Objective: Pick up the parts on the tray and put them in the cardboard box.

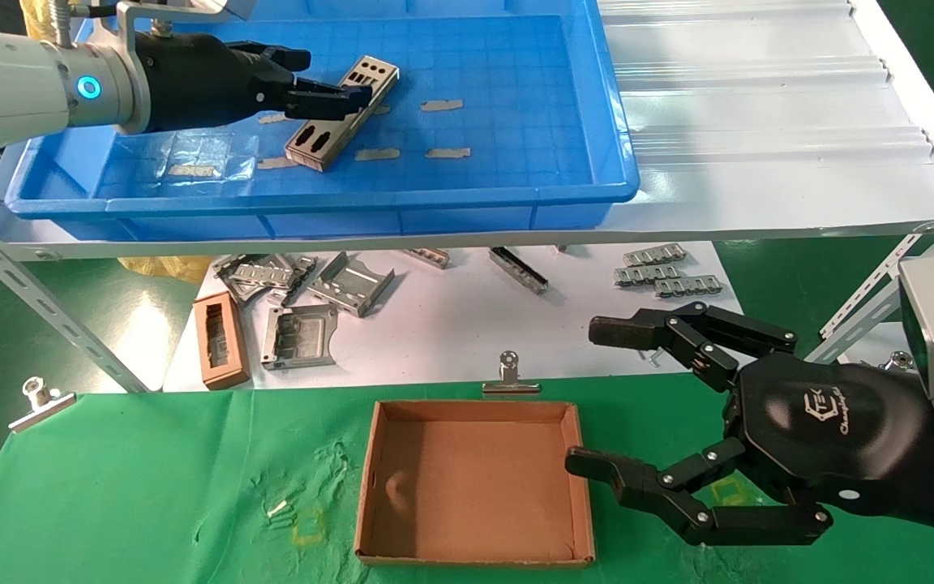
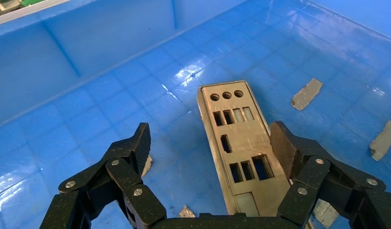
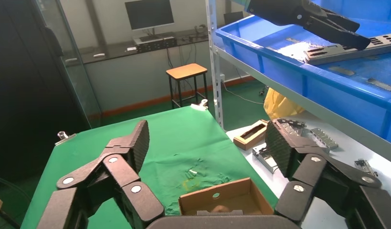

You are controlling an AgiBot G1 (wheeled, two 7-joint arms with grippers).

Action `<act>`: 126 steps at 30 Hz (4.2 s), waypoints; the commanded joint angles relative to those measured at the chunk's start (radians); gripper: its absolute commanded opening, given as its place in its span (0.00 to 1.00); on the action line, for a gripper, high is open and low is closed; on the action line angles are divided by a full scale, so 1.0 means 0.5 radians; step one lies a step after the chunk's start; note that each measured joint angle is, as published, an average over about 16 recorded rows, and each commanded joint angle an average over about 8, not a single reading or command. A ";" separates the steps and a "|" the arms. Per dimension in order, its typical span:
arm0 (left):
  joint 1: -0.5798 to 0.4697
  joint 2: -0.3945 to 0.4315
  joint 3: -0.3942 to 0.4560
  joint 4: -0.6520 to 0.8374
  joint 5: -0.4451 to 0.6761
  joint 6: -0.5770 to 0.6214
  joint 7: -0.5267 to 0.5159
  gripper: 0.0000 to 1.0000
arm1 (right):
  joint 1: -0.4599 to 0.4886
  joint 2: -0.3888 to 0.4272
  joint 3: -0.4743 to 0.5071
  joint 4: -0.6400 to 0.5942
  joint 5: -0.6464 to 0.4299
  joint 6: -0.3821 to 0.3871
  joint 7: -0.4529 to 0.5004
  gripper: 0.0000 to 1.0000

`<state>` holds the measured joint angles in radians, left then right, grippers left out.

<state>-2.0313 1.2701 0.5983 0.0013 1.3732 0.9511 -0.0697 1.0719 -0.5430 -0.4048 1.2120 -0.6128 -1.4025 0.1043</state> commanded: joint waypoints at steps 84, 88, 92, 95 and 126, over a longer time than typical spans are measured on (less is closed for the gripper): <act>-0.015 -0.031 -0.036 -0.011 -0.051 0.095 0.097 0.00 | 0.000 0.000 0.000 0.000 0.000 0.000 0.000 1.00; -0.035 -0.053 -0.051 -0.023 -0.072 0.122 0.103 0.00 | 0.000 0.000 0.000 0.000 0.000 0.000 0.000 1.00; -0.063 -0.090 -0.068 -0.043 -0.098 0.230 0.110 0.00 | 0.000 0.000 0.000 0.000 0.000 0.000 0.000 1.00; -0.080 -0.129 -0.080 -0.063 -0.117 0.392 0.118 0.00 | 0.000 0.000 0.000 0.000 0.000 0.000 0.000 1.00; 0.529 -0.836 0.293 -1.425 -0.776 1.309 0.175 0.00 | 0.000 0.000 0.000 0.000 0.000 0.000 0.000 1.00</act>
<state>-1.7879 0.8773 0.7408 -0.6556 1.0201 1.6019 0.0356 1.0719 -0.5430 -0.4049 1.2120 -0.6128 -1.4025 0.1043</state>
